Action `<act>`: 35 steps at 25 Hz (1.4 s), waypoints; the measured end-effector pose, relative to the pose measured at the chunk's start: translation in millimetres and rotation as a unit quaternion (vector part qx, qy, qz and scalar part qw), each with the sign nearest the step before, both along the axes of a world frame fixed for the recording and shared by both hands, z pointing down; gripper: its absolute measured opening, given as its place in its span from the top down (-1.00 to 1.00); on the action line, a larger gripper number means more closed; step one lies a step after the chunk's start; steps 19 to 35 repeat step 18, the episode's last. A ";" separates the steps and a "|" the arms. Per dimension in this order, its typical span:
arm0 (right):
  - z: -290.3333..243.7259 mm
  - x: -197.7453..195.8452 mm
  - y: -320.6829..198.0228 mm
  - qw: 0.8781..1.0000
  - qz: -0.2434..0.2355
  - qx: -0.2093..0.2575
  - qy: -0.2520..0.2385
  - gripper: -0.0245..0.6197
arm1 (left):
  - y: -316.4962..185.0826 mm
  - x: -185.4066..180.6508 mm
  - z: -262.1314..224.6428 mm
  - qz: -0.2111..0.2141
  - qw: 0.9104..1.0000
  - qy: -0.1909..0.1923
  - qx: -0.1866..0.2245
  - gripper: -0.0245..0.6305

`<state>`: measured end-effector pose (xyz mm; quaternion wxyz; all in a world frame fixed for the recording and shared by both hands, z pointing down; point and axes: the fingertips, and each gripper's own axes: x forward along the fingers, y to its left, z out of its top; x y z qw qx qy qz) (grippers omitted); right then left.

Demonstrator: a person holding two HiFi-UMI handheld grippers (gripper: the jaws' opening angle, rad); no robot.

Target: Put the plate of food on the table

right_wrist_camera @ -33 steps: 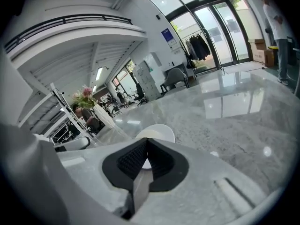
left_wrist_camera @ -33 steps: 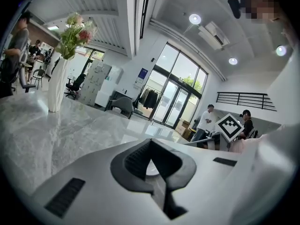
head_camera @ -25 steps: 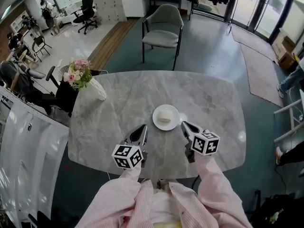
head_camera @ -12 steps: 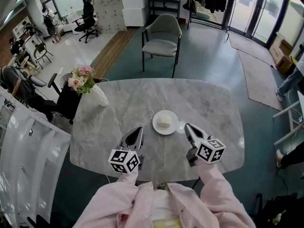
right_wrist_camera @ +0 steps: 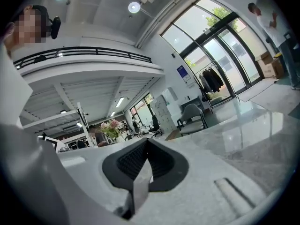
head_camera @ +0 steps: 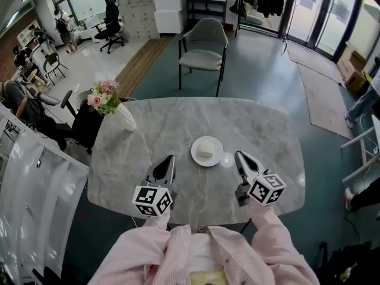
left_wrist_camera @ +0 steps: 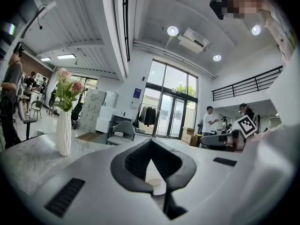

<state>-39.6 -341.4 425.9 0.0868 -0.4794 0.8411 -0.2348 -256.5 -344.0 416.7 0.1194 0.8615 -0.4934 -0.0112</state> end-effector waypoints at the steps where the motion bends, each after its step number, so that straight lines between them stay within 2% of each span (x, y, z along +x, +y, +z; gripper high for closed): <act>1: -0.8 0.8 -0.3 1.000 0.002 0.002 0.003 0.91 | -0.7 -2.1 -0.9 -0.002 1.000 0.000 0.001 0.94; 18: -3.2 18.9 2.2 0.999 0.029 0.021 0.034 0.91 | -1.1 -12.9 -8.6 -0.024 1.000 -0.009 0.011 0.94; 35: -3.2 18.9 2.2 0.999 0.029 0.021 0.034 0.91 | -1.1 -12.9 -8.6 -0.024 1.000 -0.009 0.011 0.94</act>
